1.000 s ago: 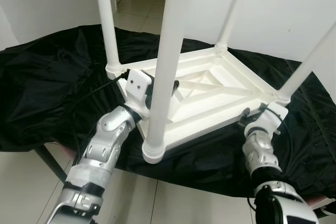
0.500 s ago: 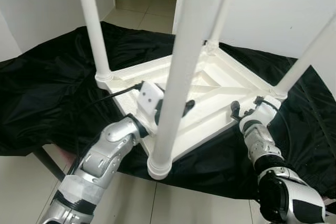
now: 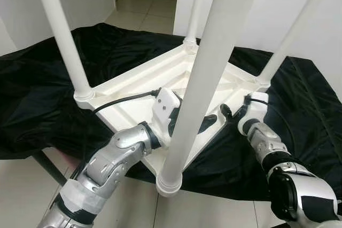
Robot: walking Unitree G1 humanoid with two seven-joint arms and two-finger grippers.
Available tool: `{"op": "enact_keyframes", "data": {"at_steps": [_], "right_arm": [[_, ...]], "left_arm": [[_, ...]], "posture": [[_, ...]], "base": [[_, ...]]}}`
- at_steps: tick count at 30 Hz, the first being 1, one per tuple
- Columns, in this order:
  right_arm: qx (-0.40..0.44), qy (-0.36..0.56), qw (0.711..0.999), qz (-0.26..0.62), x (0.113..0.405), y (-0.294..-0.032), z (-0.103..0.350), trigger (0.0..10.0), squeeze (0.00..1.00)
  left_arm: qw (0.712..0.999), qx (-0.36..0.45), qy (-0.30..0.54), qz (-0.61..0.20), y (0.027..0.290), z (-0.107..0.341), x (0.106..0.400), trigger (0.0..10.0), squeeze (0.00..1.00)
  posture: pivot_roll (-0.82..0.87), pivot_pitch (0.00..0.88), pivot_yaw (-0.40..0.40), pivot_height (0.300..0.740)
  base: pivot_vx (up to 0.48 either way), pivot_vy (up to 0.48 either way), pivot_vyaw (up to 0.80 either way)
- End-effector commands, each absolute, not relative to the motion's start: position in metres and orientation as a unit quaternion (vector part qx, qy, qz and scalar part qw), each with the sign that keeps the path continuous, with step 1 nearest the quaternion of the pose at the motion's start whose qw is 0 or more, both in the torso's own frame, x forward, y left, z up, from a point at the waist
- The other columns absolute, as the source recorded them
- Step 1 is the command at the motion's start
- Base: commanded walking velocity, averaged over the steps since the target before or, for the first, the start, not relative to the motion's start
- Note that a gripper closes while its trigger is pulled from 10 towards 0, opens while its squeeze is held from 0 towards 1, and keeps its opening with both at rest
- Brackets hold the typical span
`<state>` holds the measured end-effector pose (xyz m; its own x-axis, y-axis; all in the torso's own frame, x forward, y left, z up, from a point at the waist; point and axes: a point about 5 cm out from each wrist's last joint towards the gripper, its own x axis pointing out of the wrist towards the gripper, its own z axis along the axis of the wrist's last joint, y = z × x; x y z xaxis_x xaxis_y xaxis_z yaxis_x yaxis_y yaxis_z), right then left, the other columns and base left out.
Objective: Building children table
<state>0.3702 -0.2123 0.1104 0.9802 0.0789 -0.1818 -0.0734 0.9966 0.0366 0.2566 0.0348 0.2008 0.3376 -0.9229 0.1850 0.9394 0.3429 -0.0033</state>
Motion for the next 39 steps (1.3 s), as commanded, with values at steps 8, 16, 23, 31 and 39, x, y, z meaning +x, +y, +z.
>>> {"op": "enact_keyframes", "data": {"at_steps": [8, 16, 23, 31, 39], "right_arm": [[0.006, 0.02, 1.0, 0.016, 0.373, -0.212, 0.126, 10.0, 0.0], [0.007, -0.035, 0.999, 0.016, 0.349, -0.221, 0.118, 10.0, 0.0], [0.045, -0.125, 0.989, -0.071, 0.314, -0.244, 0.121, 10.0, 0.0], [0.034, -0.158, 0.984, -0.078, 0.283, -0.255, 0.131, 10.0, 0.0], [0.029, -0.16, 0.983, -0.082, 0.277, -0.259, 0.137, 10.0, 0.0]], "left_arm": [[0.724, -0.013, -0.082, -0.685, 0.034, 0.199, 0.244, 10.0, 0.0], [0.791, 0.055, -0.08, -0.604, 0.068, 0.196, 0.273, 10.0, 0.0], [0.825, 0.09, -0.056, -0.555, 0.102, 0.185, 0.284, 10.0, 0.0], [0.815, 0.192, -0.001, -0.547, 0.126, 0.157, 0.285, 10.0, 0.0], [0.811, 0.267, 0.039, -0.52, 0.129, 0.136, 0.297, 10.0, 0.0]], "posture": [[0.05, 0.004, -0.061, 0.74], [0.04, 0.016, -0.065, 0.74], [0.03, 0.017, -0.07, 0.74], [0.02, 0.012, -0.071, 0.74], [0.01, 0.009, -0.07, 0.74]], "base": [[0.0, 0.0, 0.0], [0.0, 0.0, 0.0], [0.0, 0.0, 0.0], [0.0, 0.0, 0.0], [0.0, 0.0, 0.0]]}}
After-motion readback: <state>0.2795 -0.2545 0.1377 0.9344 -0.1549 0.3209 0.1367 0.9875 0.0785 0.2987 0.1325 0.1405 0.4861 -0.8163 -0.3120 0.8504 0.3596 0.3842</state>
